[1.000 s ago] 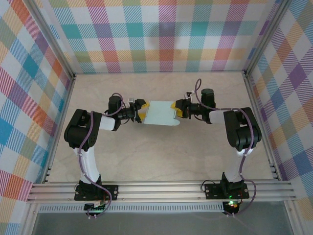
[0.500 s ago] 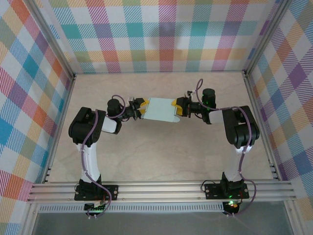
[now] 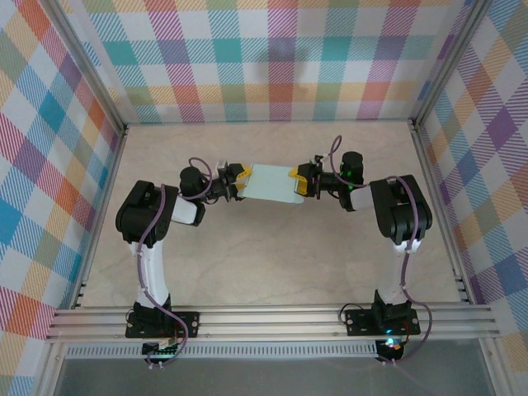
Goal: Fold the paper box
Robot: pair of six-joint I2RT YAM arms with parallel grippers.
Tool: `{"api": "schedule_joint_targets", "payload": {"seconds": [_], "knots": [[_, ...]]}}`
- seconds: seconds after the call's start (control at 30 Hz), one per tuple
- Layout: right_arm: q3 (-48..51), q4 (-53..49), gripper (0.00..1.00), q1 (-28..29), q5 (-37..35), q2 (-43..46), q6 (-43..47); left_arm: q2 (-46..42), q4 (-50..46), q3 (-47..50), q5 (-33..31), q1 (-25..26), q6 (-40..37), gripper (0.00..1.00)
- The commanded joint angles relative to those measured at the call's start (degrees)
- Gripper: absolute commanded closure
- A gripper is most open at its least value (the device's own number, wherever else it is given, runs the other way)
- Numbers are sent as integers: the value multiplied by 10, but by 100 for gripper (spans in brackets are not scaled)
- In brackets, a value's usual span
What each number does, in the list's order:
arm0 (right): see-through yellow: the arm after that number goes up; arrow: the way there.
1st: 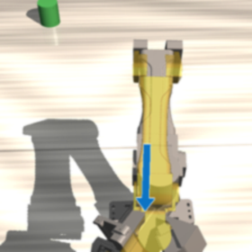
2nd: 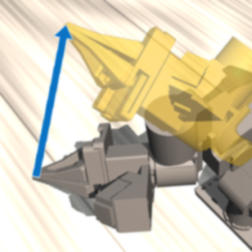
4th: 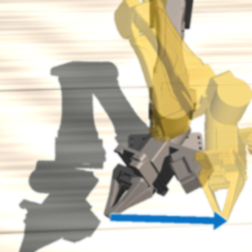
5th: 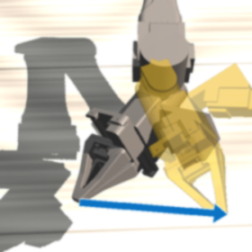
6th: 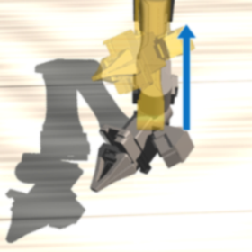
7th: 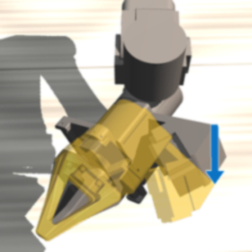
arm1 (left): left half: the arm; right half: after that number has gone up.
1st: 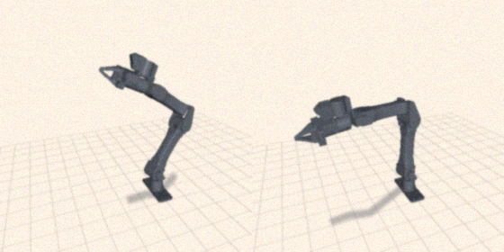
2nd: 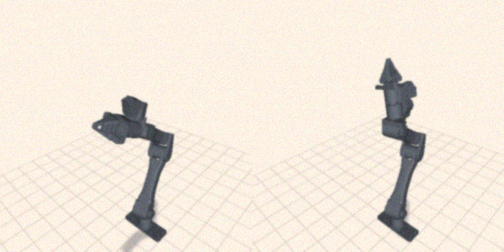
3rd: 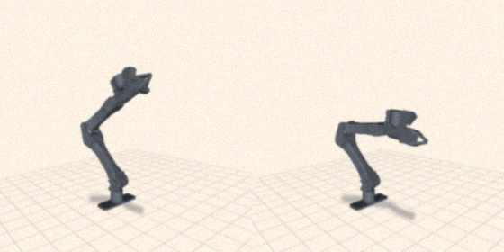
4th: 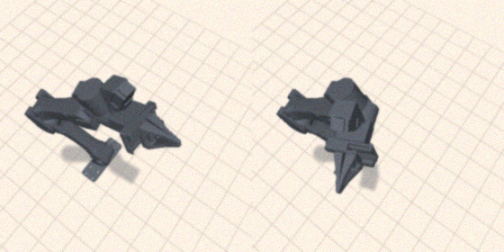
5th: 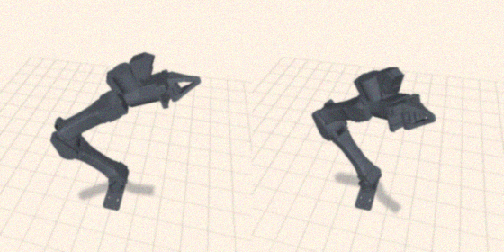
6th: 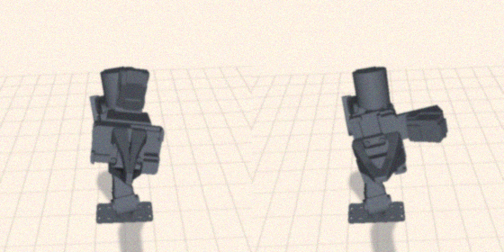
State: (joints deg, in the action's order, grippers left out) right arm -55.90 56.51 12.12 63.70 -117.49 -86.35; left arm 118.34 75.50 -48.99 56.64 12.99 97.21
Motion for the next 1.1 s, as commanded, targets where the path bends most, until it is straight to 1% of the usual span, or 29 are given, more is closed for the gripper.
{"api": "schedule_joint_targets", "payload": {"seconds": [0.0, 0.03, 0.13, 0.3, 0.33, 0.4, 0.5, 0.63, 0.73, 0.83, 0.9, 1.0, 1.07], "knots": [[9, 37, 67, 6, 10, -12, -30, -17, 55, -18, 30, 6, -19, 39], [9, 32, 67, 6, 10, -12, -30, -20, 55, -17, 32, 6, -20, 39], [10, 21, 68, 6, 11, -14, -33, -22, 55, -14, 34, 6, -14, 48], [7, 9, 69, 6, 14, -19, -36, -24, 50, -12, 35, 6, -10, 56], [7, 2, 68, 6, 14, -19, -34, -22, 50, -12, 34, 6, -6, 59], [6, -9, 67, 6, 10, -18, -29, -18, 49, -14, 34, 6, 4, 62], [5, -23, 62, 6, 7, -18, -22, -12, 27, -9, 31, 6, 15, 67], [3, -63, 46, 5, -3, -7, 9, -17, 17, 7, 18, 6, 31, 70], [5, -85, 36, -5, -17, 8, 43, -34, -38, 20, 12, 5, 14, 70], [15, -107, 27, -25, -23, 30, 98, -46, -95, 29, 5, 5, -7, 70], [19, -165, 25, -39, -29, 59, 156, -46, -101, 37, -5, 5, 5, 70], [6, -373, 25, -54, -72, 123, 335, -43, -97, 54, -22, 5, 42, 70], [-13, -538, 26, -59, -144, 170, 472, -44, -99, 70, -39, 5, 65, 70]]}}
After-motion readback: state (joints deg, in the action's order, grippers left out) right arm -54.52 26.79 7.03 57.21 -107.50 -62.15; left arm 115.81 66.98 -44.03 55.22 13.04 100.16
